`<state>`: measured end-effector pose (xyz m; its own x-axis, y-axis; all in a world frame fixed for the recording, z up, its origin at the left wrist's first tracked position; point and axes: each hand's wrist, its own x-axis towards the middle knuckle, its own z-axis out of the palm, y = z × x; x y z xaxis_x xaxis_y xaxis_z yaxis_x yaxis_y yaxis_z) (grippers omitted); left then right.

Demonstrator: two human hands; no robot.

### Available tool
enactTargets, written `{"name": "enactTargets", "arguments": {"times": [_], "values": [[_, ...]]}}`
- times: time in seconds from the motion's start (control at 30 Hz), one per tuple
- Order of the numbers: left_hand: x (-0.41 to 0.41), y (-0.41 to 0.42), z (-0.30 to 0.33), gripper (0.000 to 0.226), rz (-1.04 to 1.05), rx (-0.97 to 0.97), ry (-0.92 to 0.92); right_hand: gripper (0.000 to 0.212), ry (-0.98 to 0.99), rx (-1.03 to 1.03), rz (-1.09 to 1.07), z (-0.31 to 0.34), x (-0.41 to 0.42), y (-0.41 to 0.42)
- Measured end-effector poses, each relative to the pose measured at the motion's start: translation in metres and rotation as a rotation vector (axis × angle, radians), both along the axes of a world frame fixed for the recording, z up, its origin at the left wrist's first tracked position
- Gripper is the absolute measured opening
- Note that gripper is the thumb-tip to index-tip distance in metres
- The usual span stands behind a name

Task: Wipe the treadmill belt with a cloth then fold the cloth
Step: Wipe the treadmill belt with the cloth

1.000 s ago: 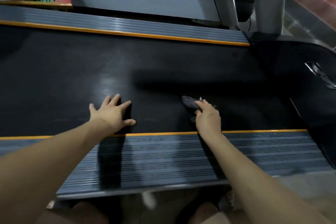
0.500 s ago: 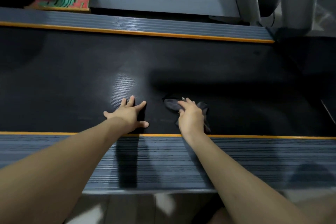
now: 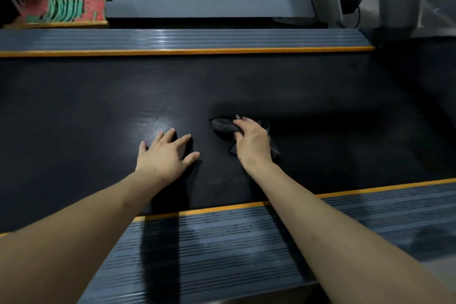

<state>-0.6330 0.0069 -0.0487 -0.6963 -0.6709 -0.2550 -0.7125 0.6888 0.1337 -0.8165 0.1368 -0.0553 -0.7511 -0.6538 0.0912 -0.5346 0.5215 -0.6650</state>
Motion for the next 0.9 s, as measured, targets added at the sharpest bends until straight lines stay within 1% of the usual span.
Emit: {"name": "enactTargets", "arguments": {"times": [0.23, 0.53, 0.6, 0.67, 0.73, 0.8, 0.9], "values": [[-0.008, -0.04, 0.003, 0.065, -0.015, 0.016, -0.004, 0.035, -0.014, -0.03, -0.015, 0.003, 0.004, -0.036], [-0.032, -0.088, -0.002, 0.062, -0.061, -0.011, 0.061, 0.031, 0.133, -0.106, -0.073, -0.009, -0.016, -0.069], [-0.037, -0.098, -0.002, 0.06, -0.068, -0.01, 0.074, 0.035, 0.16, -0.049, -0.05, -0.013, -0.017, -0.07], [-0.043, -0.108, -0.003, 0.06, -0.084, -0.021, 0.086, 0.043, 0.213, 0.1, -0.025, -0.018, -0.018, -0.065], [-0.049, -0.119, -0.004, 0.06, -0.104, -0.044, 0.09, 0.046, 0.195, 0.206, 0.002, -0.023, -0.021, -0.06], [-0.056, -0.13, -0.005, 0.059, -0.108, -0.052, 0.085, 0.045, 0.144, 0.198, 0.022, -0.027, -0.028, -0.063], [-0.067, -0.147, -0.007, 0.056, -0.09, -0.066, 0.116, 0.043, 0.166, 0.149, 0.023, -0.03, -0.046, -0.084]]}}
